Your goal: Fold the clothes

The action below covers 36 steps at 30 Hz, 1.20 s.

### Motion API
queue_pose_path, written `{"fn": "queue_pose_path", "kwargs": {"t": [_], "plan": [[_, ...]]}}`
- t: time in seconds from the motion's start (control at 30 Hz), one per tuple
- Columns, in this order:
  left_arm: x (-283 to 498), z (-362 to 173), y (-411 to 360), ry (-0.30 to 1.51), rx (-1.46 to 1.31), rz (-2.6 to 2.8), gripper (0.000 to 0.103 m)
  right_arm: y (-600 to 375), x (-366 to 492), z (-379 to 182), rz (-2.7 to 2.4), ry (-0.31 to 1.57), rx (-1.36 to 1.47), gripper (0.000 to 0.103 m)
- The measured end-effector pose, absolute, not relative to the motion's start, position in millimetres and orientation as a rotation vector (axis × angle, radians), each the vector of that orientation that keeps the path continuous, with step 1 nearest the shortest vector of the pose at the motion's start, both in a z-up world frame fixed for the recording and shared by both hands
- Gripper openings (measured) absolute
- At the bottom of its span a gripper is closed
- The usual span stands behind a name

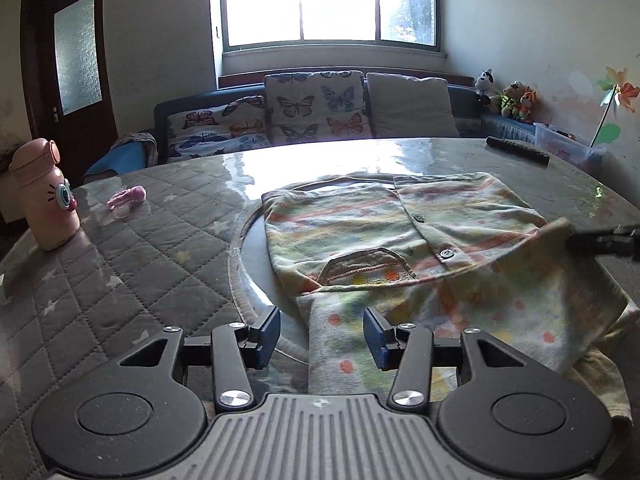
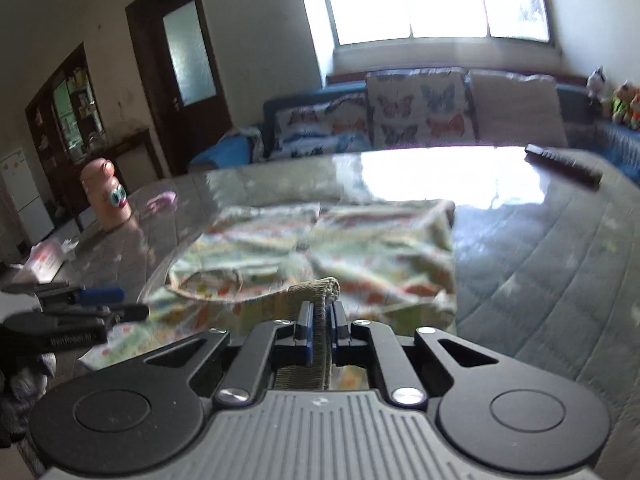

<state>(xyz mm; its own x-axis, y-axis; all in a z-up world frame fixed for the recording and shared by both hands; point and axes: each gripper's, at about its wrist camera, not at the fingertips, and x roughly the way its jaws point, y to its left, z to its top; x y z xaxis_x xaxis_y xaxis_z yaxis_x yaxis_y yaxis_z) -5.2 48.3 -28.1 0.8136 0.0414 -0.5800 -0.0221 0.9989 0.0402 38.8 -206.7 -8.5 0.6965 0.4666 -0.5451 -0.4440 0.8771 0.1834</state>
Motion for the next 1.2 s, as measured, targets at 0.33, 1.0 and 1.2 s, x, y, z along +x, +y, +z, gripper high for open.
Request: {"fn": "queue_pose_path", "kwargs": {"t": [0.33, 1.0, 1.2], "plan": [[1.5, -33.5, 43.9, 0.623, 0.122, 0.072, 0.048, -211.8, 52.9, -28.0, 0.458, 0.682, 0.015, 0.011], [17.9, -37.2, 49.2, 0.649, 0.072, 0.041, 0.002, -194.1, 52.7, -23.8, 0.597, 0.660, -0.032, 0.033], [16.5, -40.2, 48.6, 0.654, 0.091, 0.065, 0.002, -197.2, 53.1, -40.4, 0.586, 0.703, -0.054, 0.035]]}}
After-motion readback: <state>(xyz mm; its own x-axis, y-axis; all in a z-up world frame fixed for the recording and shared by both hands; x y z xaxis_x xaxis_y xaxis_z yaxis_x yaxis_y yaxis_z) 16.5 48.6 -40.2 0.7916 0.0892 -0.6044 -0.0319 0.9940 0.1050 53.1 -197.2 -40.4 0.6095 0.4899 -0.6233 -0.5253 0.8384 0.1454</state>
